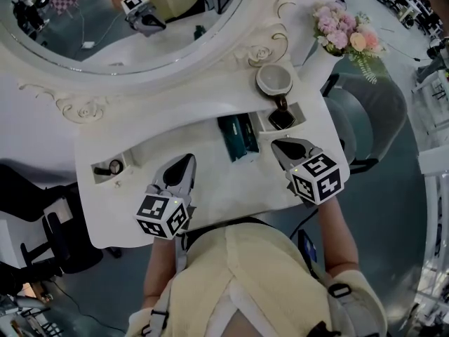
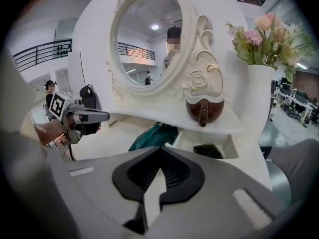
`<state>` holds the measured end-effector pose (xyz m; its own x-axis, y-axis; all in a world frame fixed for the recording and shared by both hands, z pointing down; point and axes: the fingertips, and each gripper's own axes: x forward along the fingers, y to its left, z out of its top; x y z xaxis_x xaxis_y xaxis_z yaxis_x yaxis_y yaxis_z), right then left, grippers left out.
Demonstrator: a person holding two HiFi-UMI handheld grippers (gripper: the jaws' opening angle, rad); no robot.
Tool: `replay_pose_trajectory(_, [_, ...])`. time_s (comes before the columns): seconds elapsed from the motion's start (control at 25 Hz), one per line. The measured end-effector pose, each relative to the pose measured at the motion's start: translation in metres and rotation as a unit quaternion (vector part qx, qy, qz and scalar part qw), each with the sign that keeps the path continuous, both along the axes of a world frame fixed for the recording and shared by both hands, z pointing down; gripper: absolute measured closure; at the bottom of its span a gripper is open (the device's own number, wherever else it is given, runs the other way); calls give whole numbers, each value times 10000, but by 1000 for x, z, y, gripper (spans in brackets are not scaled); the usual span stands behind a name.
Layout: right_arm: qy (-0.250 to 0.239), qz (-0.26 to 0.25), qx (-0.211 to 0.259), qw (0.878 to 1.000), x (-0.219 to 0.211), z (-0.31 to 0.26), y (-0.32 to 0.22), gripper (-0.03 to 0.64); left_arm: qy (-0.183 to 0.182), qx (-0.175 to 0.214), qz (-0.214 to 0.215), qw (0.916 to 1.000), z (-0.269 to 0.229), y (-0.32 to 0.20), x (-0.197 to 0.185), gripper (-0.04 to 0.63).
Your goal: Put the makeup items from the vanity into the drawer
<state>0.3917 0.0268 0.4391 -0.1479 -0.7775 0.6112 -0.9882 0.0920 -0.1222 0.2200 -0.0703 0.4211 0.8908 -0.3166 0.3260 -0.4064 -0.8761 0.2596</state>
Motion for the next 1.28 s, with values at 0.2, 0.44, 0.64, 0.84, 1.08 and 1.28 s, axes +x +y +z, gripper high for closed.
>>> replay_pose_trajectory(0.2, [117,-76,72,9999,-7,1,2,618,11,-56,-12,10000,3,5,0,600])
replay_pose_trajectory(0.44, [203,-220,98,9995,-13,1,3,618,15,-81,-79,9999,6,6,-2,604])
replay_pose_trajectory(0.64, [165,-306,140,9993,-16,-1,3,618,2,-91,-110,9999,8,9,-4,604])
replay_pose_trajectory(0.84, [126,-369,170,9991,-18,-2,5,618,-45,-123,-147,9998,10,11,-5,604])
replay_pose_trajectory(1.08, [52,-351,188,9992,-17,0,6,618,-103,-140,-152,9997,13,13,-5,604])
replay_pose_trajectory(1.28, [25,-335,196,9992,-17,2,4,618,-154,-194,-139,9996,18,13,-5,603])
